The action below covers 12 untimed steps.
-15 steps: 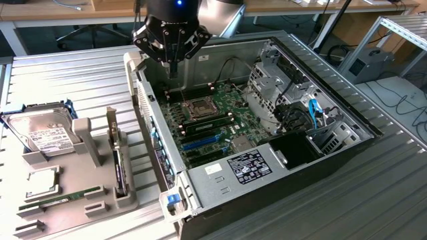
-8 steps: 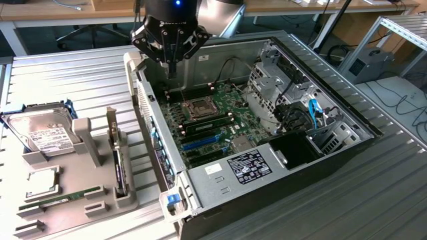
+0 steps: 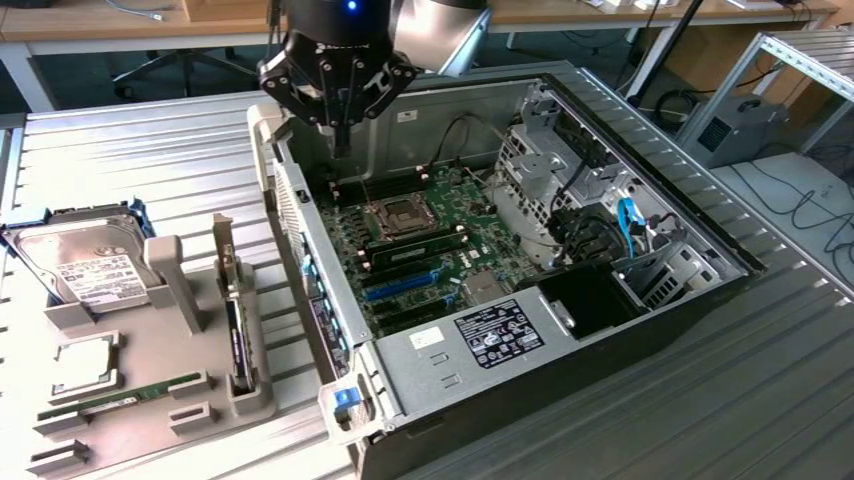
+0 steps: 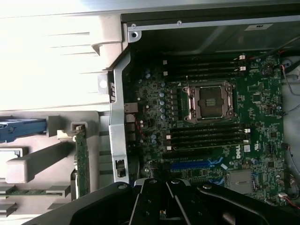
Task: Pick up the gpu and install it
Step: 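Reach for the gpu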
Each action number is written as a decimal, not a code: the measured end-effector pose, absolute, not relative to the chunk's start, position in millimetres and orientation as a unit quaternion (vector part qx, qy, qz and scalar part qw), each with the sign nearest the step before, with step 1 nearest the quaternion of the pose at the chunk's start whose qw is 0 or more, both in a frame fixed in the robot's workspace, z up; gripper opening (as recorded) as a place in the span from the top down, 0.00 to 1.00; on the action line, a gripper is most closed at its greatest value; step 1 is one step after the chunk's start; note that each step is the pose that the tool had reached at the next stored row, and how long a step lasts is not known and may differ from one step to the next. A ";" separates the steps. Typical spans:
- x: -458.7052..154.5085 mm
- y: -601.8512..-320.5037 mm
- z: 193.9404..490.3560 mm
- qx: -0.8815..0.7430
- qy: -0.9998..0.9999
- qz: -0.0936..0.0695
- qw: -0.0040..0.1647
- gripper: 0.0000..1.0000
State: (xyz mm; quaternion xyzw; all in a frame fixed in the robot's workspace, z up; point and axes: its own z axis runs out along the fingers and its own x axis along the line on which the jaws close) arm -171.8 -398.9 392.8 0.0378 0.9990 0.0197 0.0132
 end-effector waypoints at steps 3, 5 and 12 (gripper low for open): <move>-172.9 -398.9 392.8 0.038 0.999 0.020 0.013 0.89; -173.6 -398.9 392.7 0.038 0.999 0.019 0.013 0.89; -175.9 -398.9 392.6 0.038 0.999 0.019 0.013 0.89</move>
